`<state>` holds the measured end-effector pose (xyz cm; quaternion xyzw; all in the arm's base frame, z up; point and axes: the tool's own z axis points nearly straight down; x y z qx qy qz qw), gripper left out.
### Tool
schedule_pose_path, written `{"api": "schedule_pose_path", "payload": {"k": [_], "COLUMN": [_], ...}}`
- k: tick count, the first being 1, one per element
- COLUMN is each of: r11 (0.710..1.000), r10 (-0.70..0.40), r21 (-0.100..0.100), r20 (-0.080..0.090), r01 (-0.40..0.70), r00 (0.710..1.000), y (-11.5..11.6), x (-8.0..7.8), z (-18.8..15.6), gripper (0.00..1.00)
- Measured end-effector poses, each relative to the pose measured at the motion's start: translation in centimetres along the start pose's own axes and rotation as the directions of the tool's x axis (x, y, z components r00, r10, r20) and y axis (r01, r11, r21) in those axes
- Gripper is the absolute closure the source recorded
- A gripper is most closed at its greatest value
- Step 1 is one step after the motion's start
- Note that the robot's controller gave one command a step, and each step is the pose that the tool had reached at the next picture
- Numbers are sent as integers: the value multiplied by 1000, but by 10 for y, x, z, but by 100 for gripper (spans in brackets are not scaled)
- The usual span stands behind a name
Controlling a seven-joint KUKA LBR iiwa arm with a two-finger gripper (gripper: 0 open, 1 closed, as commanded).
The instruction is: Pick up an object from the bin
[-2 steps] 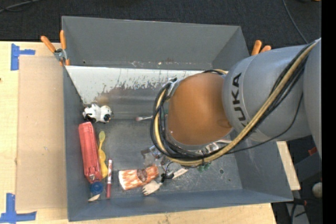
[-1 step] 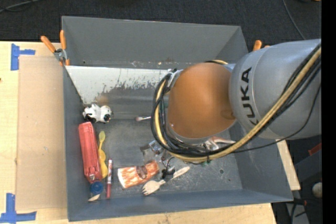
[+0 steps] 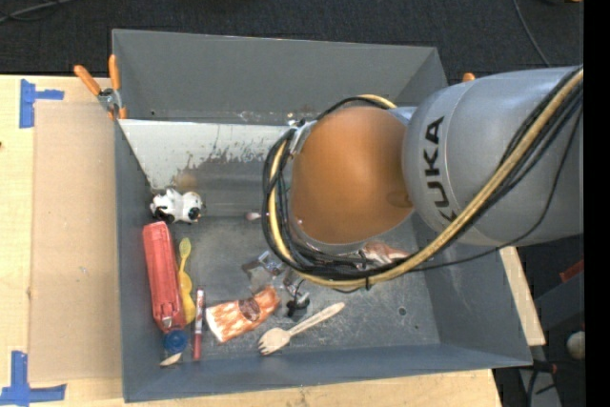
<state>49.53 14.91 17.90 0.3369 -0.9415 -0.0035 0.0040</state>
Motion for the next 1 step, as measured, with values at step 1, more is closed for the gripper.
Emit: {"api": "schedule_pose_path", "payload": {"k": [1], "r11": [1000], "r10": [-4], "r21": [-5], "r20": [-8], "r01": [4], "r00": [1000], "y": [-4], "x": [5], "z": [-44], "gripper": [100]}}
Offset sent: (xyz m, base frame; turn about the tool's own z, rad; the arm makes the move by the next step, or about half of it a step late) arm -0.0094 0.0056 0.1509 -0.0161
